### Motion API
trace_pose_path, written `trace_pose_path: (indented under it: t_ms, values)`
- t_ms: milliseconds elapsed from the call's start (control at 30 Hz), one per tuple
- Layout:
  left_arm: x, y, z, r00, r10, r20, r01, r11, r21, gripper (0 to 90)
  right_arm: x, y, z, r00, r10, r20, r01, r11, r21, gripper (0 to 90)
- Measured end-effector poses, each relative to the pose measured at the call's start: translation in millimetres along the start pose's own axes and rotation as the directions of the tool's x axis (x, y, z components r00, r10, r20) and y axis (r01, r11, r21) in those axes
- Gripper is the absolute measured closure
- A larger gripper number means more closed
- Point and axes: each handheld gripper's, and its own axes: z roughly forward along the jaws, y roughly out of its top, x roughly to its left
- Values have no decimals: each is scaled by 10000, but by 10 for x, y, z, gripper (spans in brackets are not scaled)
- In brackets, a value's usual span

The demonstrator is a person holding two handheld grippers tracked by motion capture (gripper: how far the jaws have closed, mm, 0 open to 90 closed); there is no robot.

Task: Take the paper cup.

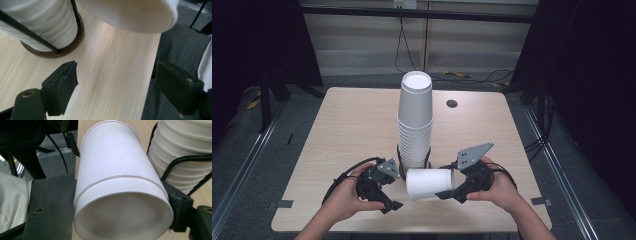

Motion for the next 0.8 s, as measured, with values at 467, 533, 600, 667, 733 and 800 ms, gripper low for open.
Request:
trace_pose_path:
  t_ms: [467,533,600,667,733,800]
  values:
    - [5,-13,29,9993,-327,172,349,9881,-1496,175,-30,-153,-118,9983,544,216,-524,9951,-841,245]
    - [1,-15,41,9993,-343,167,364,9874,-1539,175,-33,-157,-120,9982,560,228,-538,9948,-870,245]
    - [-2,-15,51,9992,-367,165,389,9847,-1696,175,-32,-149,-121,9984,516,239,-495,9955,-808,245]
    - [-5,-14,51,9992,-375,122,391,9837,-1755,172,-36,-138,-126,9984,503,242,-483,9959,-761,245]
    - [-5,-18,54,9989,-449,101,460,9806,-1906,172,-41,-129,-131,9984,498,286,-474,9958,-777,244]
    - [-6,-20,64,9985,-526,147,545,9775,-2040,170,-42,-127,-127,9982,525,280,-502,9956,-787,244]
